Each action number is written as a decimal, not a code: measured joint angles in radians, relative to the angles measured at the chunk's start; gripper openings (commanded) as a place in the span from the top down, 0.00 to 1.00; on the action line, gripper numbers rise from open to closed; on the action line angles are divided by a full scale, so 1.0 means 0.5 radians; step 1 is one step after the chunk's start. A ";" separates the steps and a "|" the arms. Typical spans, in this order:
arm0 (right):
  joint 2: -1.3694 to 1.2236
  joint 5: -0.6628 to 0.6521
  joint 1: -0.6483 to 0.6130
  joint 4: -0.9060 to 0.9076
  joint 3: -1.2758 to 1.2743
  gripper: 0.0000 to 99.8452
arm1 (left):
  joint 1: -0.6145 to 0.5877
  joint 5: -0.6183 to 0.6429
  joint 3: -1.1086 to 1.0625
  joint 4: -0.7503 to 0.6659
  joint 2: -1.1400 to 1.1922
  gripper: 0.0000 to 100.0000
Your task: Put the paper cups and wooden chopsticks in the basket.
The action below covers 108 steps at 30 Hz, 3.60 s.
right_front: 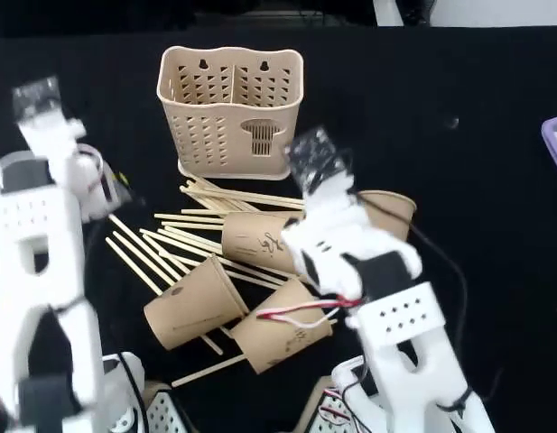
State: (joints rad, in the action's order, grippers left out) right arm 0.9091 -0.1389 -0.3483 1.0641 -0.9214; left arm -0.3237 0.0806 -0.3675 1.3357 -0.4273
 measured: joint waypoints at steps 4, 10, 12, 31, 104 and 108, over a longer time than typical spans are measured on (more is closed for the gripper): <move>0.015 0.255 -0.028 -0.025 -0.092 0.75 | 0.000 -0.003 -0.657 -0.454 -0.457 0.77; 0.015 0.359 -0.126 -0.061 -0.117 0.75 | 0.003 0.190 -1.356 -0.872 -1.105 0.77; 0.015 0.365 -0.150 -0.064 -0.117 0.75 | 0.000 0.221 -1.488 -0.905 -1.277 0.77; -0.654 0.371 -0.172 0.089 0.212 0.99 | 0.003 0.239 -1.989 -1.049 -1.854 0.77; -2.639 -1.261 -0.018 1.264 4.094 0.72 | 0.003 0.209 -2.074 -1.092 -1.857 0.77; -2.639 -1.163 -0.006 1.264 4.170 0.68 | 0.003 0.163 -2.074 -1.092 -1.857 0.77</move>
State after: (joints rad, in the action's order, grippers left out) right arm -0.4104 -0.7204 -0.3514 1.6962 1.1638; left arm -0.3222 0.1619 -1.4047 0.7894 -1.3556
